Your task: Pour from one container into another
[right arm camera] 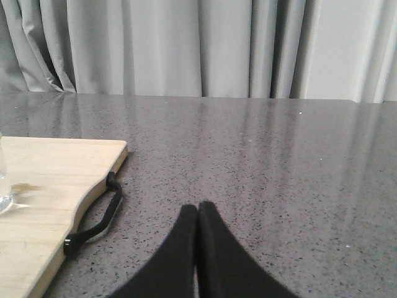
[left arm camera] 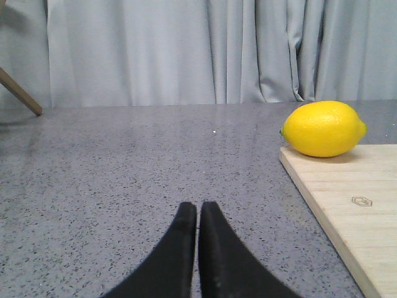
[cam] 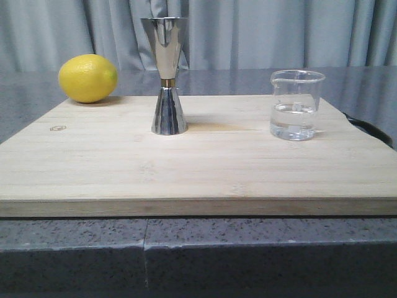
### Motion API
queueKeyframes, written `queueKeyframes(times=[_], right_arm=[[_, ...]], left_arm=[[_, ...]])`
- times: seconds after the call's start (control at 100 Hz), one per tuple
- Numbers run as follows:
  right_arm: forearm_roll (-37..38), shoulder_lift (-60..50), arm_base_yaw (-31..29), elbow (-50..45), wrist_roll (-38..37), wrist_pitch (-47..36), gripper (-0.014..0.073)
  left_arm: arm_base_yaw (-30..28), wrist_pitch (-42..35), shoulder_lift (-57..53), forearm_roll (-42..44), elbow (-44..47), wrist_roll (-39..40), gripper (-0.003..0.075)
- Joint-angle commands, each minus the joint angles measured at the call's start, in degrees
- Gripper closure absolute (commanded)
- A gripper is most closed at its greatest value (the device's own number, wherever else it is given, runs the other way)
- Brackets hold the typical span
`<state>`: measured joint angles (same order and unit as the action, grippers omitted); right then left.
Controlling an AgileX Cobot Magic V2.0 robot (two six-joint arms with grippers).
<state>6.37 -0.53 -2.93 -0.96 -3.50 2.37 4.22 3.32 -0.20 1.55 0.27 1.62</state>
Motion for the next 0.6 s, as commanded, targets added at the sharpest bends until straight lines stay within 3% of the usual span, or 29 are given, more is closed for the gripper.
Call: queueKeyframes(times=[0.0, 0.15, 0.29, 0.46, 0.59], right_arm=[[-0.8, -1.1, -0.5, -1.6, 0.1, -5.2, 0.0666], [-6.4, -1.1, -0.5, -0.9, -0.4, -5.5, 0.0666], [-10.1, -1.1, -0.5, 3.7, -0.4, -0.6, 0.0666], [-10.1, 0.9, -0.5, 12.9, -0.4, 9.8, 0.0666], [-10.1, 6.0, -0.5, 20.0, -0.3, 13.4, 0.0666]], left_arm=[[-0.1, -4.3, -1.6, -0.5, 2.2, 0.0, 0.0739], [-0.1, -6.1, -1.6, -1.1, 2.0, 0.0, 0.0739], [-0.1, -8.0, -1.6, -6.4, -0.1, 0.0, 0.0739], [0.6, 0.6, 0.6, -11.3, -7.5, 0.0, 0.0739], [2.5, 5.5, 6.1, -20.6, -14.7, 0.0, 0.0739]])
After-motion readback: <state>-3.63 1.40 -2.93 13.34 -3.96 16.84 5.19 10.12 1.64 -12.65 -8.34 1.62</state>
